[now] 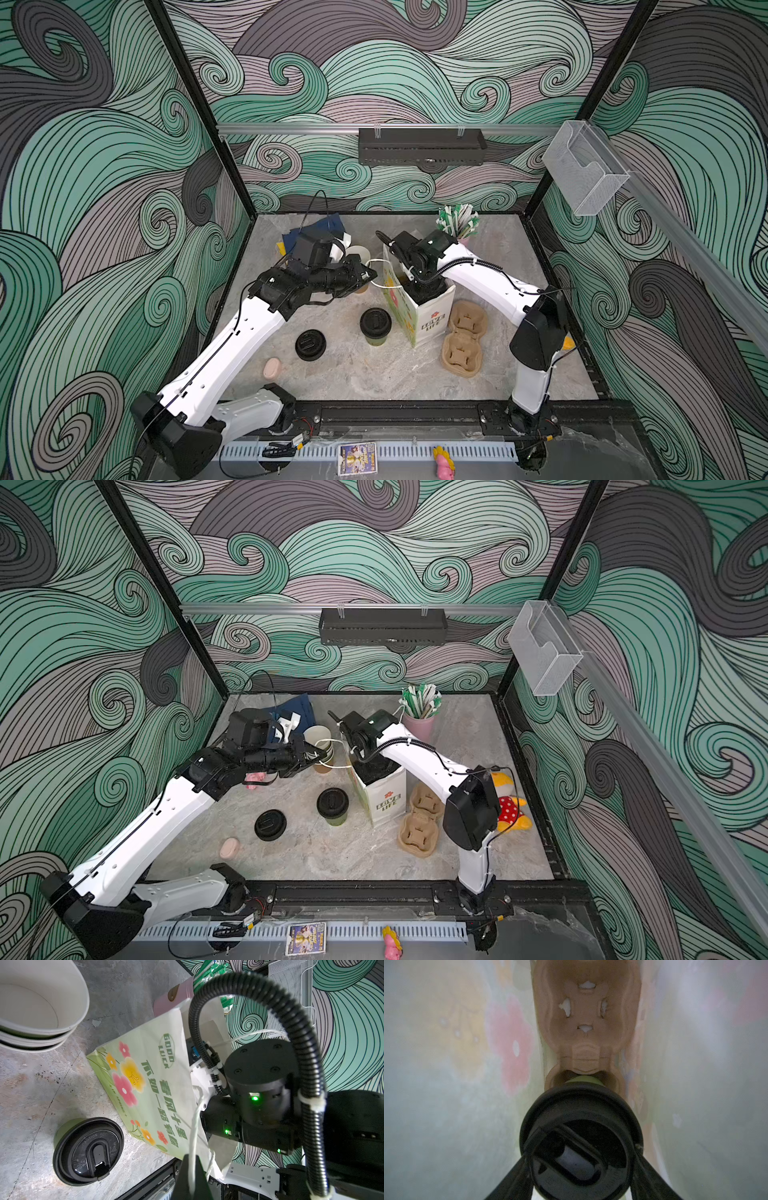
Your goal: Pack the takeout coffee
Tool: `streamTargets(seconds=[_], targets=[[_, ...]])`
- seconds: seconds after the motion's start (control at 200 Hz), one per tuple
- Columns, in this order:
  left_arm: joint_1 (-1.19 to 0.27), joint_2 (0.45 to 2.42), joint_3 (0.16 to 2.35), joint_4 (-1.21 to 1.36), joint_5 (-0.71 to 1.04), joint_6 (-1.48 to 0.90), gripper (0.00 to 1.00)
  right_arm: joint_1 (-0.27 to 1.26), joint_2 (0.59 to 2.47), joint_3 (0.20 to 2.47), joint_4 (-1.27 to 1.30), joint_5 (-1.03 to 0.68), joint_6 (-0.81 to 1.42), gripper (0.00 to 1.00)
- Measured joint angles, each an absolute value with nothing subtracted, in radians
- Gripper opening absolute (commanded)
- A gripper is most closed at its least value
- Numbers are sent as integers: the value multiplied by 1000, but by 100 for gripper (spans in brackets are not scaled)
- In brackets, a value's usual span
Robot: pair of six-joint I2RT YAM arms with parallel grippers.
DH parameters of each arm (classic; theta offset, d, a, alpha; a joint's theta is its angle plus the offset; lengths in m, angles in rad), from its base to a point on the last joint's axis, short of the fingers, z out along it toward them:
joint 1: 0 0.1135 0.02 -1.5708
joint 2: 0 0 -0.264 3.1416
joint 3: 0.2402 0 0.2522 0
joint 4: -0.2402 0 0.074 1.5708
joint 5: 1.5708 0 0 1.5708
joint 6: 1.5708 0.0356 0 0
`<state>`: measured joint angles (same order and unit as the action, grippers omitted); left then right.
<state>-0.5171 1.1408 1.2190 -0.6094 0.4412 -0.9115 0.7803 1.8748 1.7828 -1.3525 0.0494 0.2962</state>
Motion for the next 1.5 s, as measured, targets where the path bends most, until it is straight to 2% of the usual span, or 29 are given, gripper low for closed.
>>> streamTargets(seconds=[1.501], targets=[[-517,1157,1225,-606,430,-912,0,777,1801,1582,-1155,64,316,60]])
